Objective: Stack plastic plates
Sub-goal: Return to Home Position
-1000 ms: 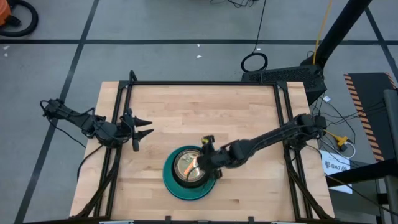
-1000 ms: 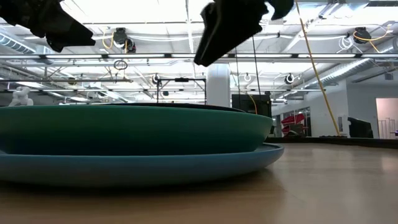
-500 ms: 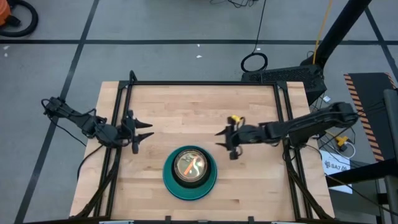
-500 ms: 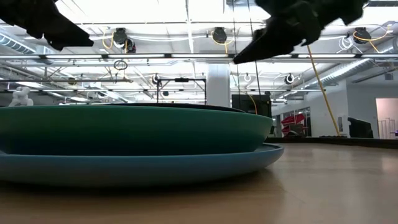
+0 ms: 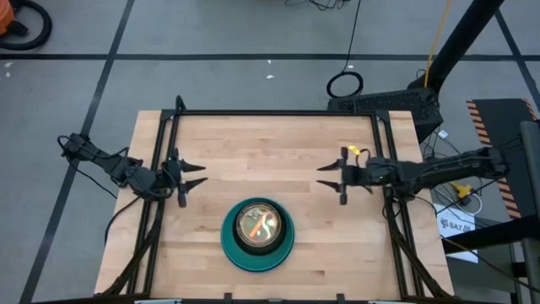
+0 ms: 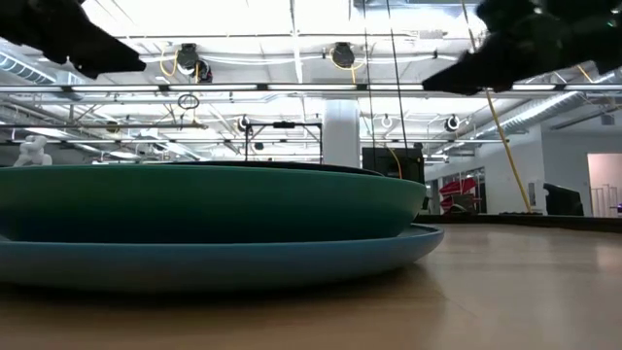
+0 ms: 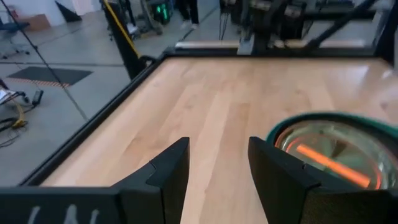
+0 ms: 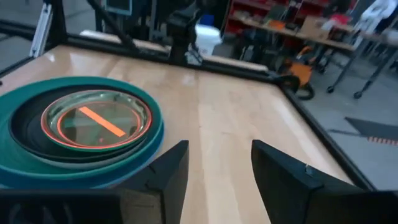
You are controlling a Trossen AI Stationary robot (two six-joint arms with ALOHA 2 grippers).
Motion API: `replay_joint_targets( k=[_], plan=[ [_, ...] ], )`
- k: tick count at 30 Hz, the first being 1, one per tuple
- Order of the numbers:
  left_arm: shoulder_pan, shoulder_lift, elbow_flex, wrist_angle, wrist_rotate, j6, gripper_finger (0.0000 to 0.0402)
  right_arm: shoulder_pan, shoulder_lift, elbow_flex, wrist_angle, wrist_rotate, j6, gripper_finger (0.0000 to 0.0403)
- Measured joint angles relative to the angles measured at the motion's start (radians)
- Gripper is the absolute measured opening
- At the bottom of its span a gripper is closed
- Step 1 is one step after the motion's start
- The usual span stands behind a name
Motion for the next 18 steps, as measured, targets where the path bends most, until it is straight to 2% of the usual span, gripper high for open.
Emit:
replay_joint_targets(
  k=[6, 12, 14, 18],
  plan=[
    [0.016, -0.075, -0.129, 0.179, -0.001, 0.012, 0.0170, -0.039, -0.209, -0.155, 0.040, 0.000, -0.004, 0.0167],
    [0.115, -0.108, -0.274, 0.509, 0.010, 0.144, 0.0170, -0.068, -0.400, -0.259, 0.040, -0.010, -0.017, 0.0167],
    [0.174, -0.108, -0.291, 0.548, 0.044, 0.183, 0.0170, -0.080, -0.461, -0.281, 0.038, -0.026, -0.024, 0.0167],
    [0.313, -0.109, -0.291, 0.566, 0.201, 0.213, 0.0170, -0.103, -0.575, -0.294, -0.051, -0.026, -0.030, 0.0167]
  ],
)
